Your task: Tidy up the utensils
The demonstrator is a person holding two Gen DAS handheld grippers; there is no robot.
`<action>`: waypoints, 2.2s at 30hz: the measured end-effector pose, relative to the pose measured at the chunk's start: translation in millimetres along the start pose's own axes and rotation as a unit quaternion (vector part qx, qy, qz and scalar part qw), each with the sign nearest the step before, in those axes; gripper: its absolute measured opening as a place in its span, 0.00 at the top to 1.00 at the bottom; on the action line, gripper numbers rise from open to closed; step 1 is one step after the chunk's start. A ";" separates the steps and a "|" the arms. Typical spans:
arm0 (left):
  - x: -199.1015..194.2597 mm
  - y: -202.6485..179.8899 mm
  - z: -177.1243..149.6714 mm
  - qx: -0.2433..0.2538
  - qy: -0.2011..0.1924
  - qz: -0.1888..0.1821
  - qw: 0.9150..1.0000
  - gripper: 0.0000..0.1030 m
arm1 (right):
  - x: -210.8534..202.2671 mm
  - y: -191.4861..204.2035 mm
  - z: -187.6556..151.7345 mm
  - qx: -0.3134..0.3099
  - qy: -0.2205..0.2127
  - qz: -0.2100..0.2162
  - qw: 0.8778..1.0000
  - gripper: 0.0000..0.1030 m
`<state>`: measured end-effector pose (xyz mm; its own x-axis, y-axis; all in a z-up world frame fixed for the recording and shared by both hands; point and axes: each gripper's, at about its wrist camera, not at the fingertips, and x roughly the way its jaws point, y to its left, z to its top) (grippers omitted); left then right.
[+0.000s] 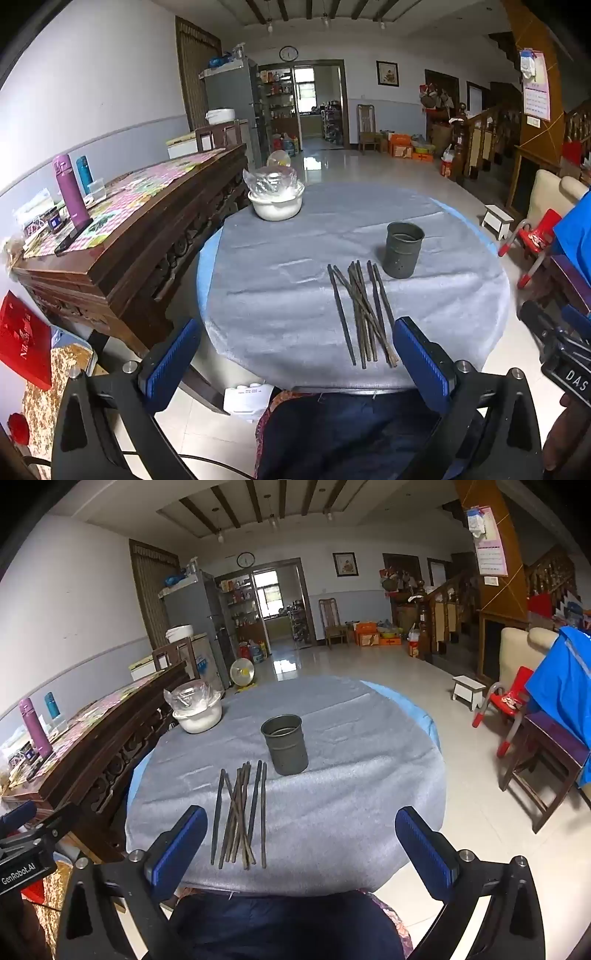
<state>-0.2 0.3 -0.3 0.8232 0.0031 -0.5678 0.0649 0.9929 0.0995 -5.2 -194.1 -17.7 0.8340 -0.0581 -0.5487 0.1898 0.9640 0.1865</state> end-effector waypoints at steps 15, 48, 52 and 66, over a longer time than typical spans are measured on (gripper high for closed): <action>8.4 4.8 -2.8 -0.007 0.027 0.002 1.000 0.00 | 2.9 0.7 -3.3 -0.011 -0.008 -0.009 1.000 0.00; 10.4 2.5 -3.0 -0.001 0.031 -0.002 1.000 0.00 | 5.1 8.7 -7.1 -0.015 -0.009 -0.006 1.000 0.00; 10.6 2.1 -3.1 -0.001 0.031 -0.002 1.000 0.00 | 5.0 9.0 -7.3 -0.015 -0.009 -0.006 1.000 0.00; 13.2 3.2 -4.6 -0.003 0.037 -0.003 0.999 0.00 | 8.1 10.6 -7.7 -0.011 -0.003 -0.002 1.000 0.00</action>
<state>8.2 4.1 -11.2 0.7787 0.0048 -0.6274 0.0674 0.9935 0.0912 -0.4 -182.4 -26.4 0.8363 -0.0624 -0.5447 0.1809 0.9693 0.1667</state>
